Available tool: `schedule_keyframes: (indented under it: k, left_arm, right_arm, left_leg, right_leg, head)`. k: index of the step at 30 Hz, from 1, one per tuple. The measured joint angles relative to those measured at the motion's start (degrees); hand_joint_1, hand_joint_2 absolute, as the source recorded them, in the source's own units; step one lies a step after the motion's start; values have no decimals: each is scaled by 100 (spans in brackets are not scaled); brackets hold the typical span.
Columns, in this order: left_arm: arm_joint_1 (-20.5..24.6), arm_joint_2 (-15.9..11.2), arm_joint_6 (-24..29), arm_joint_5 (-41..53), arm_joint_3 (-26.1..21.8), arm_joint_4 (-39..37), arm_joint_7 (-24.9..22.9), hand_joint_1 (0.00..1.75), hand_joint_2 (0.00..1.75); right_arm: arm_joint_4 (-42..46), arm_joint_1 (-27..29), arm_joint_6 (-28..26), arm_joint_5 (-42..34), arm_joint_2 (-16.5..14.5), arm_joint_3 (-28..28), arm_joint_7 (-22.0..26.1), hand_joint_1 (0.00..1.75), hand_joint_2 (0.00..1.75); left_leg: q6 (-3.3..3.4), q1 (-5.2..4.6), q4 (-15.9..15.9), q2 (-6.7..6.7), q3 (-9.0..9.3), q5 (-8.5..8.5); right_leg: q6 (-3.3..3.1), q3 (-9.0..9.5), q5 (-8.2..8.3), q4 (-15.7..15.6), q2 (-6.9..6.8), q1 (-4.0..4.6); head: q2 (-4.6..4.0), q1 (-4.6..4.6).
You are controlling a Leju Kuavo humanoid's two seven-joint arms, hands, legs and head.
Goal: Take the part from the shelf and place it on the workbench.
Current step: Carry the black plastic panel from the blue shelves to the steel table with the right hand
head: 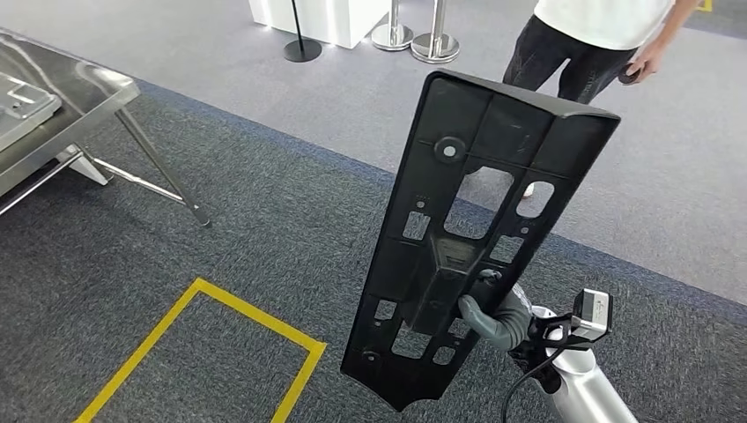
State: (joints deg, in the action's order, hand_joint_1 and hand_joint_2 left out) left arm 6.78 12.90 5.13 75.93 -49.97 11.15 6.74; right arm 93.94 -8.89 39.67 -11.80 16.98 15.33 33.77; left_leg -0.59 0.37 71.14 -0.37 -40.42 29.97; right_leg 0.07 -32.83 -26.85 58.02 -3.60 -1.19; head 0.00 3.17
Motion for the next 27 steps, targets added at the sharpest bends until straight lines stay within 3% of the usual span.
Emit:
schedule_keyframes:
  k: [1,3,5,7,9,11,13,14,15,16,18,20,22,24,26,27]
  left_arm:
    - [-39,-13,33,-69,-48,0,43,0,175]
    - [-83,-35,86,-147,-128,0,133,0,175]
    - [-102,-51,125,-192,-185,0,197,0,175]
    - [-119,-71,152,-234,-242,0,228,0,175]
    - [-117,-88,165,-268,-293,0,249,0,175]
    - [-88,-96,170,-288,-322,0,266,0,175]
    - [-73,-102,172,-293,-338,0,267,0,175]
    - [-79,-105,172,-292,-344,0,261,0,175]
    - [-88,-108,173,-289,-348,0,254,0,175]
    - [-98,-111,176,-285,-356,0,246,0,175]
    - [-107,-115,182,-278,-377,0,233,0,175]
    - [-119,-118,193,-276,-398,0,222,0,175]
    - [-151,-123,205,-276,-418,0,213,0,175]
    - [-175,-128,214,-276,-436,0,207,0,175]
    - [-170,-131,218,-278,-442,0,204,0,175]
    - [-164,-131,219,-282,-443,0,204,0,175]
  right_arm:
    - [-39,-53,22,21,0,62,9,175,175]
    - [-118,-197,52,34,-1,184,20,175,175]
    - [-211,-361,75,12,-2,300,29,175,175]
    - [-305,-508,107,-27,-4,413,40,175,175]
    - [-374,-616,127,-60,-11,493,58,175,175]
    - [-426,-661,127,-80,-19,528,84,175,175]
    - [-486,-657,117,-87,-24,560,103,175,175]
    - [-514,-652,115,-88,-25,578,108,175,175]
    - [-536,-650,111,-88,-26,594,112,175,175]
    - [-545,-650,107,-89,-26,607,116,175,175]
    - [-550,-652,83,-92,-29,622,121,175,175]
    - [-554,-648,52,-98,-33,632,126,175,175]
    - [-554,-645,39,-102,-35,640,130,175,175]
    - [-553,-647,39,-105,-25,648,131,175,175]
    - [-553,-639,39,-109,-4,651,131,175,175]
    - [-554,-629,39,-112,3,651,132,175,175]
  left_leg:
    - [4,6,-410,77,204,-199]
    - [59,-30,-1085,267,539,-427]
    - [126,-77,-1259,310,605,-443]
    - [187,-72,-1293,191,603,-474]
    - [255,-41,-1349,70,632,-514]
    - [302,-31,-1375,-57,646,-542]
    - [320,-44,-1367,-203,639,-547]
    - [320,-48,-1356,-282,638,-545]
    - [315,-48,-1340,-362,637,-541]
    - [303,-45,-1317,-443,637,-533]
    - [263,-39,-1253,-582,615,-505]
    - [200,-29,-1226,-699,561,-497]
    - [129,-15,-1240,-803,523,-511]
    - [70,-26,-1112,-618,462,-423]
    - [23,-30,-545,-238,196,-107]
    - [2,-22,-166,-123,12,75]
  right_leg:
    - [16,17,-13,1,-65,-1]
    - [66,50,-35,-4,-178,12]
    - [131,73,-45,-14,-275,30]
    - [201,104,-60,-23,-340,22]
    - [258,60,-192,150,-121,-3]
    - [275,-223,-529,786,213,-14]
    - [270,-599,-795,1514,319,-12]
    - [268,-690,-771,1645,329,-14]
    - [263,-670,-631,1542,334,-16]
    - [255,-548,-405,1231,361,-21]
    - [232,-216,-66,452,572,-43]
    - [196,-64,-9,97,756,-45]
    - [131,-48,-13,65,699,-38]
    - [49,-10,6,8,559,-50]
    - [-9,23,6,-28,388,-36]
    - [-24,29,-2,-29,304,-24]
  head:
    - [0,0]
    - [0,0]
    - [0,0]
    - [0,1]
    - [0,0]
    - [0,-2]
    - [0,-2]
    - [0,-2]
    - [0,-2]
    - [0,-2]
    - [0,-2]
    - [0,-3]
    - [0,-3]
    - [0,-2]
    - [0,0]
    - [0,2]
